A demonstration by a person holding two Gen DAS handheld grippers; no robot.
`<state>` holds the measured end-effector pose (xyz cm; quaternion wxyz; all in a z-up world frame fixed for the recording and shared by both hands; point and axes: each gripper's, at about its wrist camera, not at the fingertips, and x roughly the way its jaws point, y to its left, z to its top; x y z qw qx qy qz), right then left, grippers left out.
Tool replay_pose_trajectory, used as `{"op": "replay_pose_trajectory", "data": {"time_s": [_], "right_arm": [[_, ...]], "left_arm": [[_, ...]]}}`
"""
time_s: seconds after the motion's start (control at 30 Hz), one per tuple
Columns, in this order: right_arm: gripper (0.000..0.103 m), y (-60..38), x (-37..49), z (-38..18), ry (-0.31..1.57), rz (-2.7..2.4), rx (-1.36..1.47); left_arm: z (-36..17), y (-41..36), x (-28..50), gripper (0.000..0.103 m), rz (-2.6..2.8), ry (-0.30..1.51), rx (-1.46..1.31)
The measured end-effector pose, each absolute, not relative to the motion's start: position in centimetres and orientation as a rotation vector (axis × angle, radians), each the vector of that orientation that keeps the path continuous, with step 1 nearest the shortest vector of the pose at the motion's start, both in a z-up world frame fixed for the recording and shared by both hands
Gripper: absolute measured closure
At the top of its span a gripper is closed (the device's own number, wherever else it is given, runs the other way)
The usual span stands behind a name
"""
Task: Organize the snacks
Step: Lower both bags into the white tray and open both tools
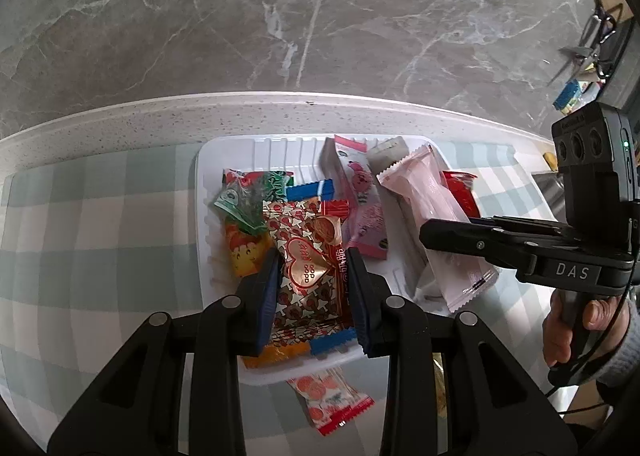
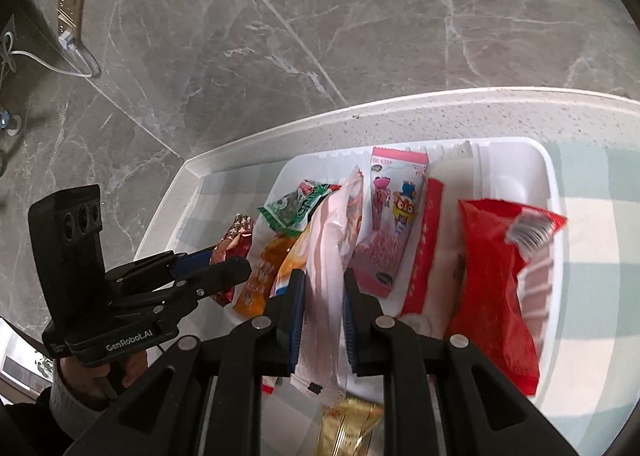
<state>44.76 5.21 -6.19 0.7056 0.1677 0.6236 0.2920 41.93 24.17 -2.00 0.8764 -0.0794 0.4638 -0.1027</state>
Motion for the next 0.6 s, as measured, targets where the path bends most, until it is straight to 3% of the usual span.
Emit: {"op": "replay_pose_trajectory", "data": {"time_s": [0.6], "right_arm": [[0.081, 6.8, 46.2, -7.4, 1.365, 0.616, 0.268]], "left_arm": [[-4.1, 23.9, 44.2, 0.071, -0.158, 0.979, -0.139]]}}
